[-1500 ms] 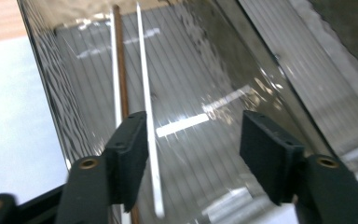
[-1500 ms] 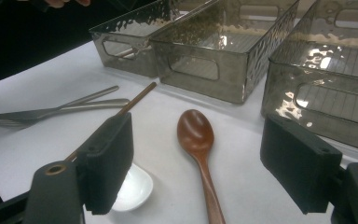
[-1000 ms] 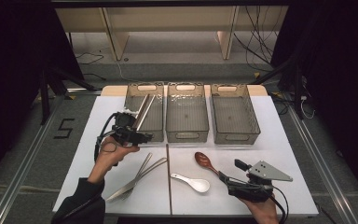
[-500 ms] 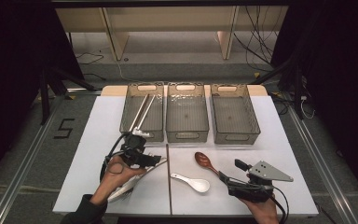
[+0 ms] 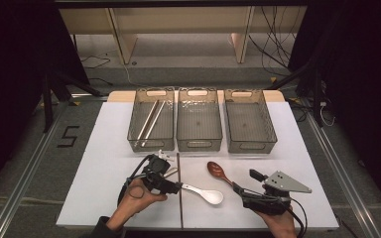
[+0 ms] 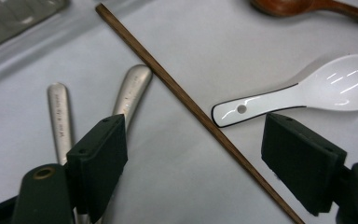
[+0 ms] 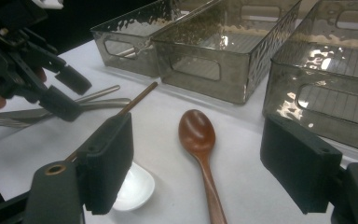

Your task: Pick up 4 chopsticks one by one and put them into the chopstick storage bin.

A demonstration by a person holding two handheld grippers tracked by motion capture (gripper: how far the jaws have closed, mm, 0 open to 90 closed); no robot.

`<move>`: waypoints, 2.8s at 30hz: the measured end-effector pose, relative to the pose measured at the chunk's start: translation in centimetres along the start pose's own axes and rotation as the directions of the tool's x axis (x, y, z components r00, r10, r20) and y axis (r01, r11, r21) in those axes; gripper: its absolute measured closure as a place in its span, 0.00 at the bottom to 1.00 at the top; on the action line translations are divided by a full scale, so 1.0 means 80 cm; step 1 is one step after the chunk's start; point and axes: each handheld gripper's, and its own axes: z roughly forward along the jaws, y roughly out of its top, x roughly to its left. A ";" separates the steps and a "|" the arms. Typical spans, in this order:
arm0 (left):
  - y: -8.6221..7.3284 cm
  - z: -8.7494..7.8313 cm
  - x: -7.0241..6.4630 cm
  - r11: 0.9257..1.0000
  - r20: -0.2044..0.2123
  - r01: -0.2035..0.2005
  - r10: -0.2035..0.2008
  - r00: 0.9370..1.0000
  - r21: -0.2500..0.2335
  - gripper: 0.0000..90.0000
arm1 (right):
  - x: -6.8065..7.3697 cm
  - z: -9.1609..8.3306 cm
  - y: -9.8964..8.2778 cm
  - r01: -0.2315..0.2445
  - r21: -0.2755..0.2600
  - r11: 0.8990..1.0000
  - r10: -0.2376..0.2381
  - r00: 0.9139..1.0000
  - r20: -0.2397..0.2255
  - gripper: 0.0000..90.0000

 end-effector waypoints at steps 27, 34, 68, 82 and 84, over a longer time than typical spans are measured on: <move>-0.006 0.037 -0.030 0.988 -0.057 -0.110 0.116 0.992 0.107 0.35 | 0.000 0.000 0.000 0.004 0.001 1.000 -0.004 1.000 0.000 0.29; -0.008 0.035 -0.033 0.986 -0.038 -0.137 0.141 0.989 0.097 0.48 | 0.000 0.000 0.000 0.004 0.002 1.000 -0.004 1.000 0.000 0.29; -0.015 0.024 -0.027 0.975 0.007 -0.180 0.181 0.984 0.131 0.77 | 0.001 0.000 0.000 0.003 0.001 1.000 -0.003 1.000 0.005 0.29; -0.013 0.025 -0.028 0.975 0.043 -0.160 0.155 0.987 0.156 0.68 | 0.002 0.001 0.000 0.004 0.003 1.000 -0.004 1.000 0.005 0.29; -0.011 0.026 -0.034 0.968 0.021 -0.175 0.174 0.985 0.178 0.59 | 0.001 0.002 0.000 0.002 0.003 1.000 -0.002 1.000 0.006 0.29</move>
